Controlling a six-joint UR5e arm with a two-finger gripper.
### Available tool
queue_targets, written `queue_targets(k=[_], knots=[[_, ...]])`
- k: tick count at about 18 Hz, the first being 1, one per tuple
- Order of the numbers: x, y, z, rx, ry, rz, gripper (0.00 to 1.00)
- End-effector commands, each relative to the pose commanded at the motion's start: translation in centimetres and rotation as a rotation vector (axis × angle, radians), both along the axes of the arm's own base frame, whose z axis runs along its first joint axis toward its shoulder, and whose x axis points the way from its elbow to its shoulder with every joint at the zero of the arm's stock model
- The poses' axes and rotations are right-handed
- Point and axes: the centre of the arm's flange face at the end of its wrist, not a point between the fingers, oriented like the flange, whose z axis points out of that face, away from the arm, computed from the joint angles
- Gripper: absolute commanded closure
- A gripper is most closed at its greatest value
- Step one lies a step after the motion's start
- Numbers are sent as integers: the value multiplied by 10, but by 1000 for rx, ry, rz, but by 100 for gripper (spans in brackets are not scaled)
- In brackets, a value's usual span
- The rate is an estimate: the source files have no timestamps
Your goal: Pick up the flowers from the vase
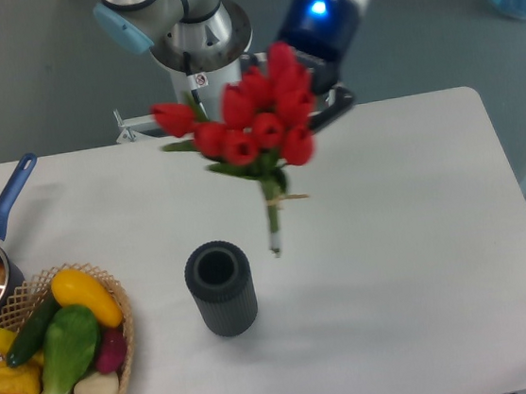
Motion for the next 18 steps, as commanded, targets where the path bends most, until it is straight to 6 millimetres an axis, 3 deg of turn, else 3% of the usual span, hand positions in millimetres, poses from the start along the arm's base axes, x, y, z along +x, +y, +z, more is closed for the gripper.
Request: queue_targets(k=[6,18], knots=[[-6,-1,-9,-7,-8,4,74],[-4,2,-8,-10,-3,-1,74]])
